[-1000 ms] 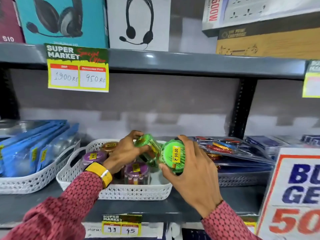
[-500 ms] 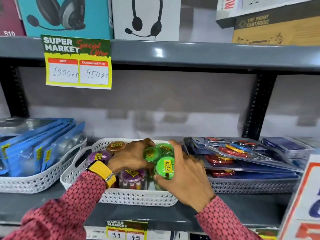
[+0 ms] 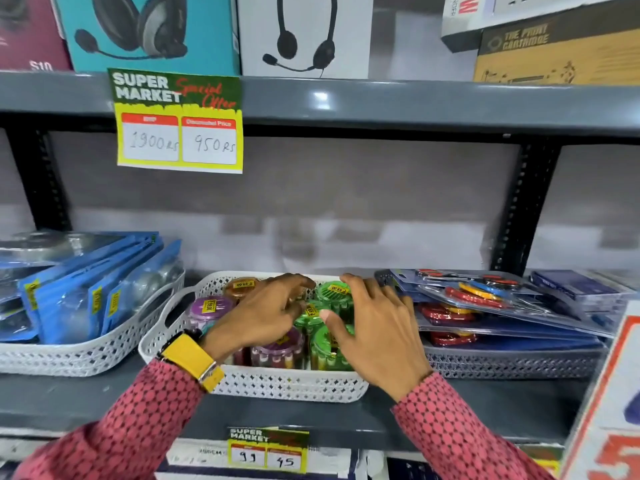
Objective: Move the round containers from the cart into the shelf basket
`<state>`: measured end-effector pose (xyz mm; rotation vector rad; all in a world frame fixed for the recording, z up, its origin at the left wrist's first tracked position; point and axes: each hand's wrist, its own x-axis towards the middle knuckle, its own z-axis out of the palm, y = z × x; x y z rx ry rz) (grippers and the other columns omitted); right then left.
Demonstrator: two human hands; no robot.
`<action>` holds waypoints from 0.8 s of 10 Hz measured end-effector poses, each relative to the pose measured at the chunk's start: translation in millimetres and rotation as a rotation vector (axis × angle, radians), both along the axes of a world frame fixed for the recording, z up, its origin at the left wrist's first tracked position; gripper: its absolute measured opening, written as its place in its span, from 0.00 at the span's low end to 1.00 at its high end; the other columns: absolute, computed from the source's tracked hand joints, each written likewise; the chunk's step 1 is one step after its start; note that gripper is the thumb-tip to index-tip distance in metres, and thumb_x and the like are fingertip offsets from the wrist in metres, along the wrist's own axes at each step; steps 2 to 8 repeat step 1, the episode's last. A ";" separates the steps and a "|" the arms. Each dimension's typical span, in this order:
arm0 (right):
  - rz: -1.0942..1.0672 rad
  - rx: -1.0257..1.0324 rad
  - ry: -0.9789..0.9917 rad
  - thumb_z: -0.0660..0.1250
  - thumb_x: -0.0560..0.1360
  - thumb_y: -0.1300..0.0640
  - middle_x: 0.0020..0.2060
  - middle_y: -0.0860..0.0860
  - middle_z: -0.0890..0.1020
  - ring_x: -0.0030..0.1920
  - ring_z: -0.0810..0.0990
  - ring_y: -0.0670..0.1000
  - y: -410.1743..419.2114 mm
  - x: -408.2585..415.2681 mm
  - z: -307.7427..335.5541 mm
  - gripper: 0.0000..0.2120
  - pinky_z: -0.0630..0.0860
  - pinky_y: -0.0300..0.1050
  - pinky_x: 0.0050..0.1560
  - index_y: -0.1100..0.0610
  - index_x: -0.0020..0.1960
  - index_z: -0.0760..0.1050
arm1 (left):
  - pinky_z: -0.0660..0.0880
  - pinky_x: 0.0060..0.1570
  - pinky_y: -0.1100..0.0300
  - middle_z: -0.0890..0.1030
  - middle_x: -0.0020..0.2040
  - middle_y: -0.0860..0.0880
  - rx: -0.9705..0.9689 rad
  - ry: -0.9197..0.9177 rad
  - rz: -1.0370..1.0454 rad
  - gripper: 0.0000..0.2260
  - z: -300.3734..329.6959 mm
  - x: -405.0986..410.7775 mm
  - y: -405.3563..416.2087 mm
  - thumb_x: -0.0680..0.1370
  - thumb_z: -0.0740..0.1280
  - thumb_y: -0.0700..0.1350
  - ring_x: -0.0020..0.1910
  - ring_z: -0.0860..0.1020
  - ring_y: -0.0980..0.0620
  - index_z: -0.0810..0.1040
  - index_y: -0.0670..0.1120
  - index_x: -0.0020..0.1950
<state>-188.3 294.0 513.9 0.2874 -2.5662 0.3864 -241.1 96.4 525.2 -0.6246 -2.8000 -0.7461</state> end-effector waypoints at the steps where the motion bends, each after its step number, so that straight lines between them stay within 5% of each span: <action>1: -0.013 0.000 0.071 0.55 0.79 0.34 0.69 0.50 0.77 0.68 0.76 0.55 -1.4 5.9 11.5 0.30 0.71 0.60 0.70 0.49 0.75 0.65 | 0.69 0.62 0.61 0.77 0.70 0.52 0.003 0.290 0.041 0.17 6.2 20.9 3.1 0.81 0.65 0.46 0.64 0.77 0.52 0.74 0.51 0.70; 8: -0.013 0.000 0.071 0.55 0.79 0.34 0.69 0.50 0.77 0.68 0.76 0.55 -1.4 5.9 11.5 0.30 0.71 0.60 0.70 0.49 0.75 0.65 | 0.69 0.62 0.61 0.77 0.70 0.52 0.003 0.290 0.041 0.17 6.2 20.9 3.1 0.81 0.65 0.46 0.64 0.77 0.52 0.74 0.51 0.70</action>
